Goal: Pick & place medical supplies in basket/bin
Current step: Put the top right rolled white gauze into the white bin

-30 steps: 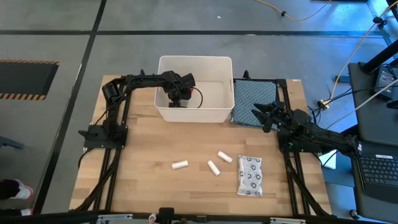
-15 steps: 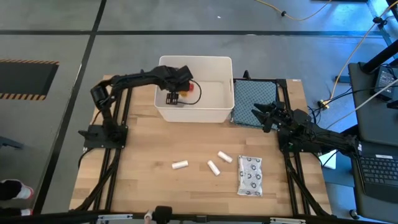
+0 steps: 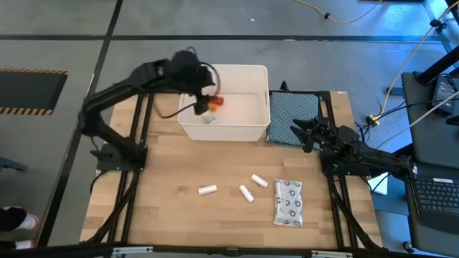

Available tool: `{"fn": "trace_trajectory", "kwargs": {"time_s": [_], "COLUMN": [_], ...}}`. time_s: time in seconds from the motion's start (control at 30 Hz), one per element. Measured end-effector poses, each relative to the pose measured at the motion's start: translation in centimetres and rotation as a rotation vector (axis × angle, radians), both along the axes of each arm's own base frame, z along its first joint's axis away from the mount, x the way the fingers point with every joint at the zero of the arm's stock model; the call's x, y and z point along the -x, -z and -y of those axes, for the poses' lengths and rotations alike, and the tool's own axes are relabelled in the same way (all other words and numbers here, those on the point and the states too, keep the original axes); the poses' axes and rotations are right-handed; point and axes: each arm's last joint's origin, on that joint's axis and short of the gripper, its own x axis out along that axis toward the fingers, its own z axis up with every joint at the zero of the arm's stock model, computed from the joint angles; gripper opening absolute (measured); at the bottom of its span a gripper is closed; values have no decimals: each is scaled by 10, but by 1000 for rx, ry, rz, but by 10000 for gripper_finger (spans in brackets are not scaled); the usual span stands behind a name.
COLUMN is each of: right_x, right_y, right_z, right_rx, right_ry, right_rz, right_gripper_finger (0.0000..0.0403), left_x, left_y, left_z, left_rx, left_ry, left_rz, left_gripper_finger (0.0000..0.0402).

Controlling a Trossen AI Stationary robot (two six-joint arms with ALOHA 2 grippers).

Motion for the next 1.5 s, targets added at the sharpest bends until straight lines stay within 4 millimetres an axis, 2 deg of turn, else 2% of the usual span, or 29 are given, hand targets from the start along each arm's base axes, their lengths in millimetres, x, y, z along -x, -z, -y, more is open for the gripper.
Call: {"fn": "trace_trajectory", "kwargs": {"time_s": [0.13,0.27,0.4,0.5,0.63,0.77,0.93,1.07,1.17,1.27,1.37,1.5], "right_x": [0,0,0,0,-1,3,8,-1,-21,-48,-78,-117], "right_y": [0,0,0,0,-8,-28,-81,-117,-130,-133,-129,-116], "right_z": [0,0,0,0,-6,-10,-13,-16,-20,-26,-38,-64], "right_rx": [2,3,4,-11,32,93,182,201,187,140,84,58], "right_ry": [-1,-2,-2,-9,-190,-240,-269,-351,-445,-520,-591,-682], "right_rz": [-1,-1,-3,7,27,-93,-243,-429,-602,-773,-927,-1064], "right_gripper_finger": [251,251,251,251,251,243,210,186,177,173,172,172], "left_x": [12,11,8,-3,-15,-26,-38,-45,-45,-45,-43,-38], "left_y": [-20,-19,-3,13,35,53,63,65,66,67,67,69], "left_z": [41,88,129,155,181,195,205,207,207,207,209,214], "left_rx": [125,91,134,133,135,210,221,225,203,201,201,181], "left_ry": [162,224,147,77,36,-38,-40,-33,-35,-35,-21,-6], "left_rz": [110,46,-90,-156,-229,-288,-281,-248,-259,-268,-278,-319], "left_gripper_finger": [253,245,229,218,207,196,184,182,184,184,185,184]}}
